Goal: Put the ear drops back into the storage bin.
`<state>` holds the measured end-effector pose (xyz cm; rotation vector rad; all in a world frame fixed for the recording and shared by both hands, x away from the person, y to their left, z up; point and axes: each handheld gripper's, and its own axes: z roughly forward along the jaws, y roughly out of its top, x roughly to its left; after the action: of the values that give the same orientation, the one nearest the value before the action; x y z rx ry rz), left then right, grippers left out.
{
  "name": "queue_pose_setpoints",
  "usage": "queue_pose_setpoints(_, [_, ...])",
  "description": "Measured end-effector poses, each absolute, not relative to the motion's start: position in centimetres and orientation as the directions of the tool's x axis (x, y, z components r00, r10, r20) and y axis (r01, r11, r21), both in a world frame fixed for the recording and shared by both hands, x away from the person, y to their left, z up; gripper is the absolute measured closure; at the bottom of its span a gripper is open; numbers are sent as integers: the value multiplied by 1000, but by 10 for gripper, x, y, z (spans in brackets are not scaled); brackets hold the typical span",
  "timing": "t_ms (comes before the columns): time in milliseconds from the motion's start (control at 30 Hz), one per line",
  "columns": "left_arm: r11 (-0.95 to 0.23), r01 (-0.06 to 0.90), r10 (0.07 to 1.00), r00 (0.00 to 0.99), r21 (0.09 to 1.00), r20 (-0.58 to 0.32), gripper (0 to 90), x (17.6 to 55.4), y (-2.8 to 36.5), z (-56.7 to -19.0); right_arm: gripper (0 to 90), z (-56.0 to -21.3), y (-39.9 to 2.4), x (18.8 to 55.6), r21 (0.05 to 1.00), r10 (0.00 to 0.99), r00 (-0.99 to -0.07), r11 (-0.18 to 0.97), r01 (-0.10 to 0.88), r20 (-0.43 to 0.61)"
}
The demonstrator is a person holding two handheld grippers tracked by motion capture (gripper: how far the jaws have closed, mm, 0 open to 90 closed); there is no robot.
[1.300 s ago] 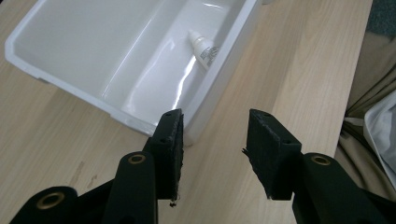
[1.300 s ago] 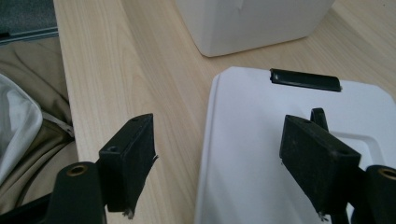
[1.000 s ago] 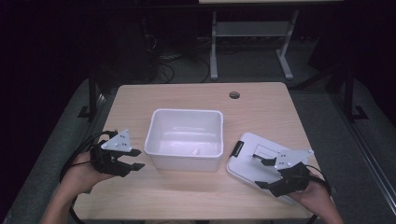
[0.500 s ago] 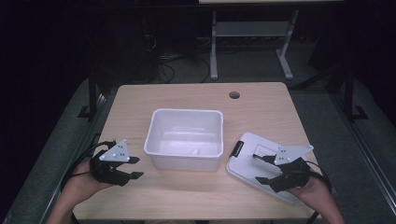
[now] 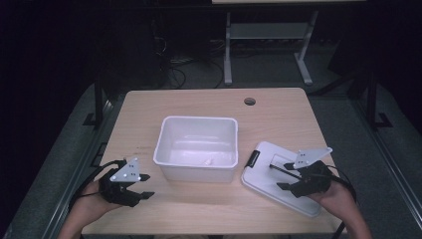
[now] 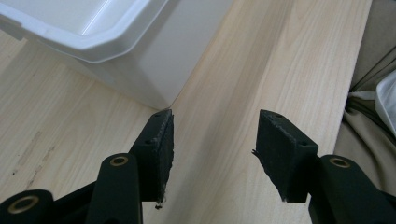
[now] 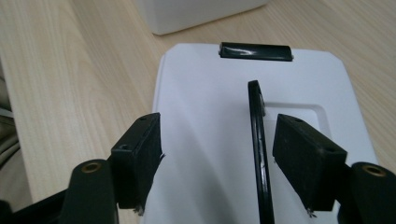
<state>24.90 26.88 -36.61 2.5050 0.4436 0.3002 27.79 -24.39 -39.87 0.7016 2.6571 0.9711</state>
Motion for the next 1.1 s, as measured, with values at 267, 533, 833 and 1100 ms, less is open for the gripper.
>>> queue_pose_setpoints(267, [-768, 262, 401, 908, 584, 119, 436, 248, 267, -374, 402, -406, -247, 284, 649, 538, -842, 655, 387, -42])
queue_pose_setpoints(533, [-758, 265, 405, 907, 596, 112, 421, 247, 265, -384, 567, -412, -248, 291, 628, 554, -831, 664, 405, -49])
queue_pose_setpoints(833, [-744, 276, 416, 904, 609, 99, 409, 246, 267, -393, 741, -416, -247, 296, 591, 550, -832, 694, 411, -68])
queue_pose_setpoints(1100, [-733, 270, 419, 903, 624, 101, 410, 245, 267, -394, 802, -412, -248, 301, 565, 536, -841, 719, 406, -77])
